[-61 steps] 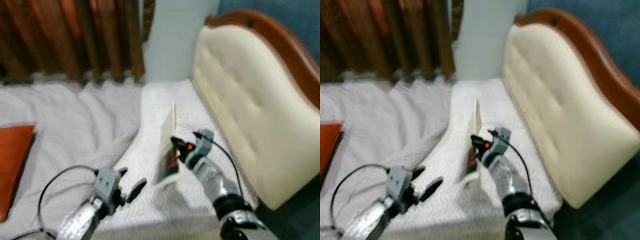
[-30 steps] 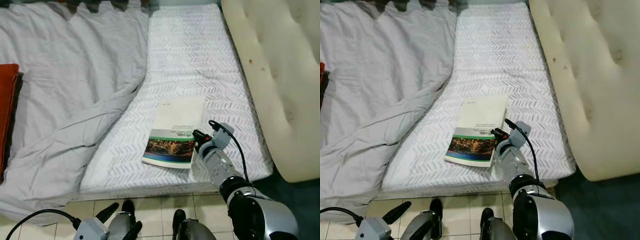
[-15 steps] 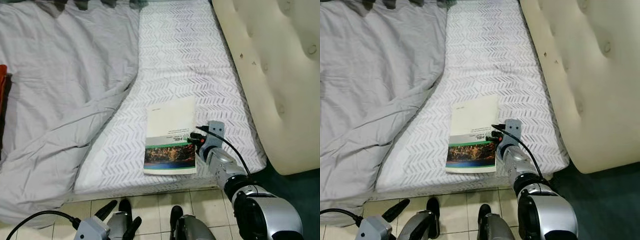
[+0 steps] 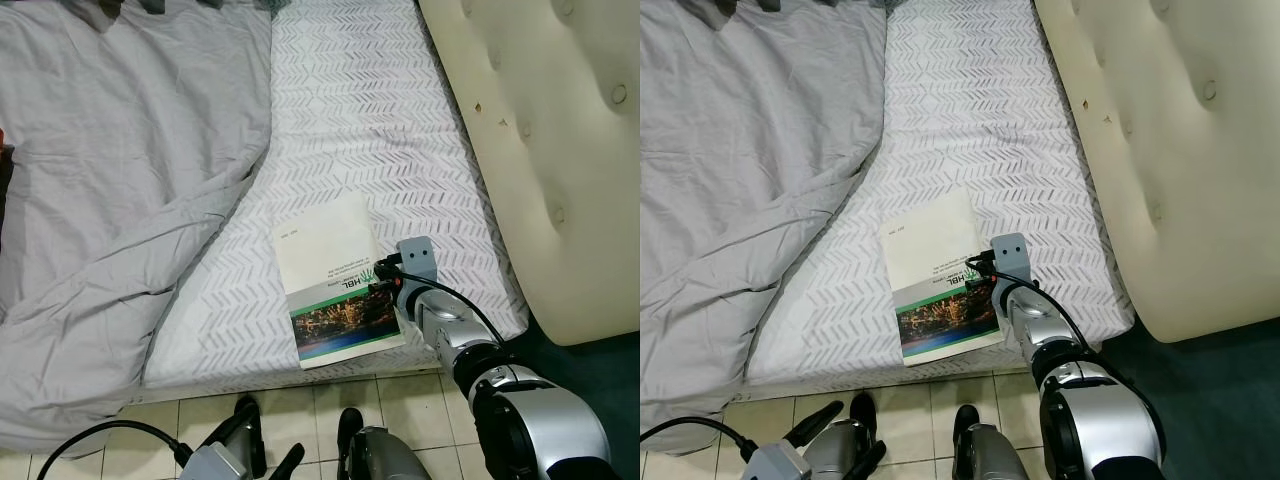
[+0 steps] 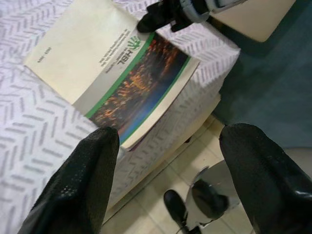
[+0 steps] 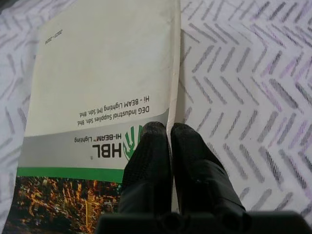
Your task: Clean up the room
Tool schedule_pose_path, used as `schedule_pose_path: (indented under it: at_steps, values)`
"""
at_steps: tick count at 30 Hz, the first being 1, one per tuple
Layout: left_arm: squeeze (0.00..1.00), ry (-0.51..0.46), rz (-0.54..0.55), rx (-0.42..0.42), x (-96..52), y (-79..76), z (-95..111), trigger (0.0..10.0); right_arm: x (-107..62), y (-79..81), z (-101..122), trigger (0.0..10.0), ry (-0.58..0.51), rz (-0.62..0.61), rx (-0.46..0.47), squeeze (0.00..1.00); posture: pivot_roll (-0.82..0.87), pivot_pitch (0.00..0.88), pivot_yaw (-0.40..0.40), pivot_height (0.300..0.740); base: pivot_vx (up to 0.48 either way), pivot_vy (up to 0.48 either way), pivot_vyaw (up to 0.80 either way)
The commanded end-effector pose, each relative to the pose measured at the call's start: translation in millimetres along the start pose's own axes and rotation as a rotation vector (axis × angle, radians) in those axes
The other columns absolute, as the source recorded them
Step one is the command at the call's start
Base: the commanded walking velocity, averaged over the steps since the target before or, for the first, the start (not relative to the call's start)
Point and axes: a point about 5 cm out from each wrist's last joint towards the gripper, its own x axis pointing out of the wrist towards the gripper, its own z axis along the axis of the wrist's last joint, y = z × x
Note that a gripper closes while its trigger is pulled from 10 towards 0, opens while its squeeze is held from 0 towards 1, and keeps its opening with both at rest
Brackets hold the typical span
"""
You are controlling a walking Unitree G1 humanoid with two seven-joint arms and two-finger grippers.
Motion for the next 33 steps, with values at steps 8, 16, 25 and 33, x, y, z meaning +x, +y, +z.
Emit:
schedule_pose_path:
  at_steps: [8,16,25,33]
  values:
    - [0.00,0.031,0.004,0.014,-9.0,-0.5,-6,10.0,-1.0,-1.0,-11,0.0,0.028,-0.055,0.244,0.00,0.24,0.491,-0.074,0.740,0.000,0.000,0.00]
    - [0.00,0.024,0.008,0.023,-10.2,-0.4,-6,10.0,2.8,2.4,3,0.0,-0.021,-0.050,0.361,0.00,0.25,0.480,-0.076,0.740,0.000,0.000,0.00]
    - [0.00,0.019,0.010,0.031,-10.2,-1.0,-5,10.0,7.9,10.6,22,0.0,-0.064,-0.023,0.407,0.00,0.26,0.469,-0.081,0.740,0.000,0.000,0.00]
    - [0.00,0.021,0.013,0.029,-9.9,-4.1,-5,10.0,6.6,11.5,12,7.1,-0.013,-0.020,0.250,0.00,0.26,0.476,-0.088,0.740,0.000,0.000,0.00]
